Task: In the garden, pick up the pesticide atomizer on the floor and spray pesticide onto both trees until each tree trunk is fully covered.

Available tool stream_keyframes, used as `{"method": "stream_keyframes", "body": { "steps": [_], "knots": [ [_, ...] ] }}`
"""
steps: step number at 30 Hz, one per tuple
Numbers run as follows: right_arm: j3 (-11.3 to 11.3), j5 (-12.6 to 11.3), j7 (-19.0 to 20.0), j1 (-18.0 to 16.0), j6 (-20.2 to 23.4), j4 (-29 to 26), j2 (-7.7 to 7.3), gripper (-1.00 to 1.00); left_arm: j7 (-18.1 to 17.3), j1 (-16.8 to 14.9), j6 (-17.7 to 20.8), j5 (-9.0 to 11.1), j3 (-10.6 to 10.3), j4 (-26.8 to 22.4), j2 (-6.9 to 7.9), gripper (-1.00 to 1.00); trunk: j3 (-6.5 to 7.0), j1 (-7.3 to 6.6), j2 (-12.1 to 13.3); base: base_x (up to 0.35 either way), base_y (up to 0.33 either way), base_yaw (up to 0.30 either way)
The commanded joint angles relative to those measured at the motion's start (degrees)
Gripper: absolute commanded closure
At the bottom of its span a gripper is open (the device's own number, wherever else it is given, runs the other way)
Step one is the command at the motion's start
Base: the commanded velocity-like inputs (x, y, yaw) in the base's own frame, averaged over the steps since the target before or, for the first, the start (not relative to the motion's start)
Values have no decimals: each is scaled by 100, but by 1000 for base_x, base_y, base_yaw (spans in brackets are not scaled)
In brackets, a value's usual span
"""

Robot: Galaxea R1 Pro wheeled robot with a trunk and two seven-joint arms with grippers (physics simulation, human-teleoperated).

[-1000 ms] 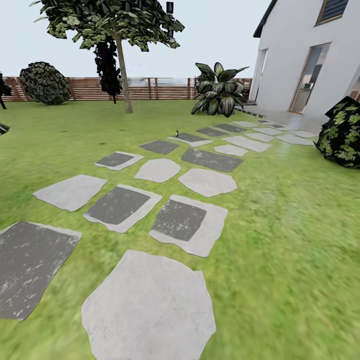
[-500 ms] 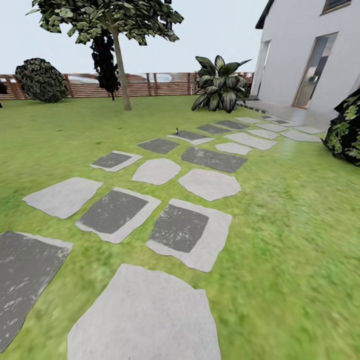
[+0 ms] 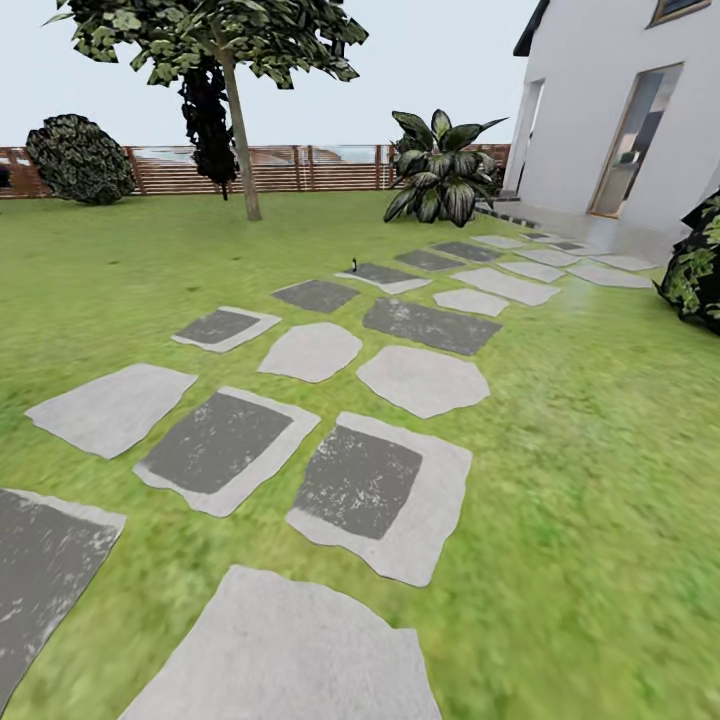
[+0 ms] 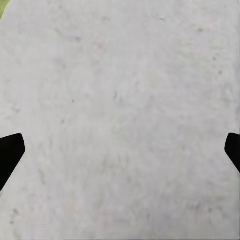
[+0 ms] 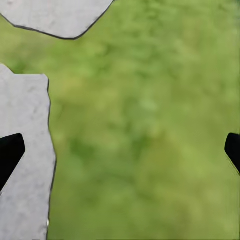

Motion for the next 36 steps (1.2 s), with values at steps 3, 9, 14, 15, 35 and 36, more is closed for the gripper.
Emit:
{"method": "stream_keyframes", "body": {
  "steps": [3,9,14,15,35,36],
  "knots": [
    [6,0,1,0,-2,0,0,-100,0,0,0,0,-7,0,-4,-100,0,0,0,340,0,0],
    [7,0,1,0,-2,0,0,-100,0,0,0,0,-9,-3,-8,-100,0,0,0,340,0,0],
    [7,0,1,0,-1,0,0,-100,0,0,0,0,-9,-8,-8,-100,0,0,0,340,0,0],
    [7,0,1,0,-2,0,0,-100,0,0,0,0,-9,-9,-8,-100,0,0,0,340,0,0],
    [7,3,1,0,-2,-4,0,-100,0,0,0,0,-18,9,-8,-100,0,0,0,341,0,0],
    [7,2,1,0,-2,-3,0,-100,0,0,0,0,-18,9,-8,-100,0,0,0,341,0,0]
  ]
}}
